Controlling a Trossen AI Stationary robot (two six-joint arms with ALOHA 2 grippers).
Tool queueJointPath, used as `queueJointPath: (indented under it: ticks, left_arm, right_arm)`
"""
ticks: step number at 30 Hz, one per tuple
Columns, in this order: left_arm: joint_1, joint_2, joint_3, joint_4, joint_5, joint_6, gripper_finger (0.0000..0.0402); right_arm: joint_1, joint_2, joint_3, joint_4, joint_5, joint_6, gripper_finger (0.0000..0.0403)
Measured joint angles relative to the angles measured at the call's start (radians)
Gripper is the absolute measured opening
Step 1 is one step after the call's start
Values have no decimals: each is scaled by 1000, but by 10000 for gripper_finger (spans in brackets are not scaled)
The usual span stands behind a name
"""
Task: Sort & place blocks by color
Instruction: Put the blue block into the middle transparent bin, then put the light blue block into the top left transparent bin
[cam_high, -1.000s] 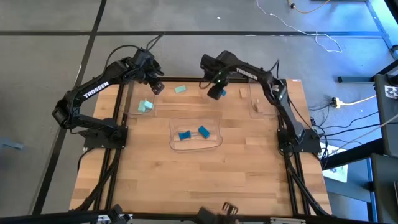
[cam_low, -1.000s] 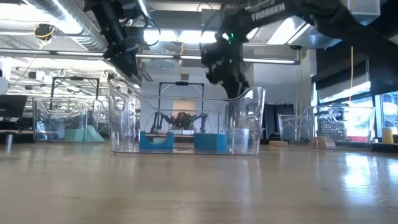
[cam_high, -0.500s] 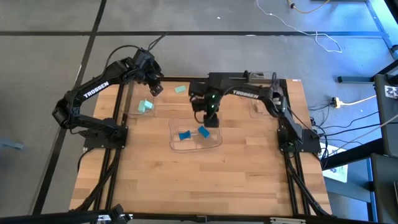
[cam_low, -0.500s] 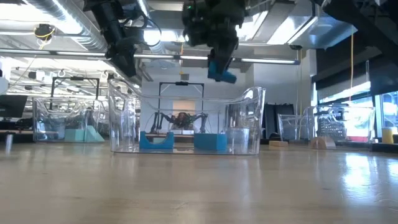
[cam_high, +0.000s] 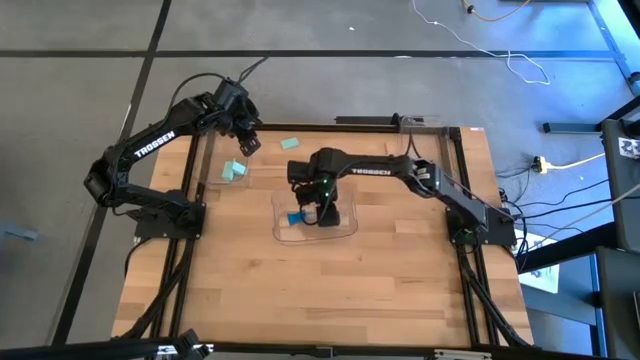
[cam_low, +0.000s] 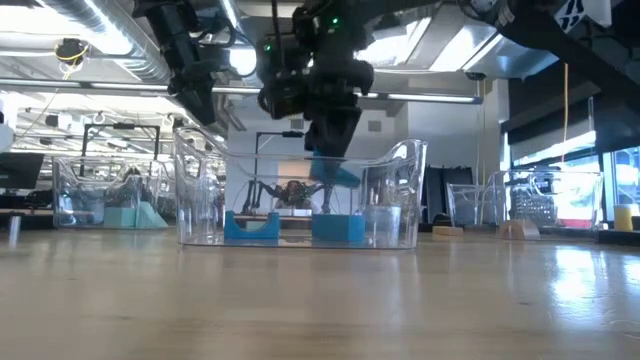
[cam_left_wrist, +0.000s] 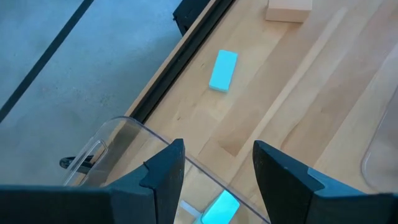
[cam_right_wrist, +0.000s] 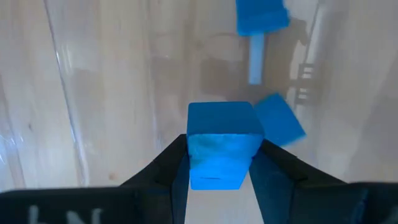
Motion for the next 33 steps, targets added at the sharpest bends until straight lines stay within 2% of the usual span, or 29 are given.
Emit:
queueJointPath:
  ticks: [5, 10, 13, 20, 27, 29, 33]
  left_arm:
    - [0, 0, 0, 1, 0, 0, 181]
    - [0, 0, 0, 1, 0, 0, 181]
    - [0, 0, 0, 1, 0, -1, 181]
    - [0, 0, 0, 2, 2, -1, 181]
    - [7, 9, 0, 62, 9, -2, 181]
    - [16, 13, 0, 92, 55, -3, 181]
    - [36, 77, 0, 170, 212, -8, 181]
  right_arm:
    - [9, 17, 0, 13, -45, 7, 139]
    - [11, 17, 0, 20, -27, 16, 217]
    - [11, 17, 0, 20, -26, 26, 241]
    - [0, 9, 0, 13, -25, 23, 249]
    - [-54, -78, 1, 52, -21, 49, 251]
    - [-70, -108, 1, 69, -22, 52, 251]
    - [-114, -178, 1, 93, -24, 52, 251]
